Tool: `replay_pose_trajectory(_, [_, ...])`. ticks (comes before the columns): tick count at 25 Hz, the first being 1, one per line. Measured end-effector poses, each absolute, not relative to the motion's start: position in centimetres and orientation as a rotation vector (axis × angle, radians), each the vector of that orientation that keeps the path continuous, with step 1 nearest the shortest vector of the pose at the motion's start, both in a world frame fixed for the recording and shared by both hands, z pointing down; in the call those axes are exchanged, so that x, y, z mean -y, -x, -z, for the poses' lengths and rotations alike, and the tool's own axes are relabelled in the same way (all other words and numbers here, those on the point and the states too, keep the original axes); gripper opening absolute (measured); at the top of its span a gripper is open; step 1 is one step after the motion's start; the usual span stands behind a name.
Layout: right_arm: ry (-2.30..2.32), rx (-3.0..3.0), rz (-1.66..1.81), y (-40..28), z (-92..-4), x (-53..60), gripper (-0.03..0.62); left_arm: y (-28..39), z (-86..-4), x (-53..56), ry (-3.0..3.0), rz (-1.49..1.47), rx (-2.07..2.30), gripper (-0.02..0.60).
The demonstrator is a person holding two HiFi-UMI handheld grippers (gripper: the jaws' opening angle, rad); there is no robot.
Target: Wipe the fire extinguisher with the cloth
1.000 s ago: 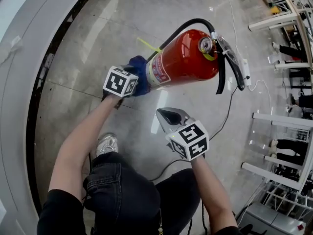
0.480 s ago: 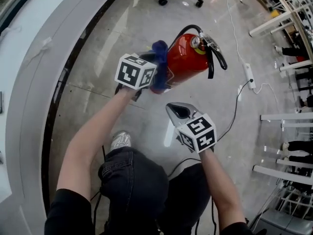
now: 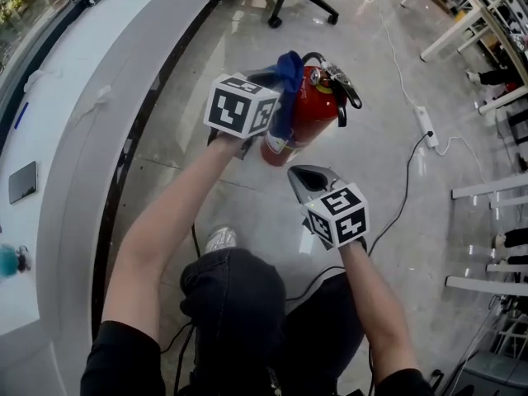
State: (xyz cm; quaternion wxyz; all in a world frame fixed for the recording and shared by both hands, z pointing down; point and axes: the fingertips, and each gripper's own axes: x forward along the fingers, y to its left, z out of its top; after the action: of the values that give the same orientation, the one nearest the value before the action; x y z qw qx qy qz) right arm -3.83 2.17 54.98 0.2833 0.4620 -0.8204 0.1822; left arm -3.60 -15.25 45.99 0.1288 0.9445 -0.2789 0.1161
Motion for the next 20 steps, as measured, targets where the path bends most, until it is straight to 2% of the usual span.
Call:
replay_pose_trajectory(6, [-1.253,2.187,-0.493,3.3,-55.1,-3.1,0.002,4.0,-46.5,14.5,-2.750,-0.324,0.884,0.046])
replay_pose_trajectory(11, [-1.275,2.164,-0.522,2.4,-56.5,-3.6,0.002,4.1,-53.3,13.9,-2.671,-0.469,0.888,0.046])
replay_pose_trajectory(20, [-1.331,2.113,-0.628,0.5,-60.2,-4.2,0.002,4.3,-64.9,12.8,-2.552,-0.547,0.943,0.048])
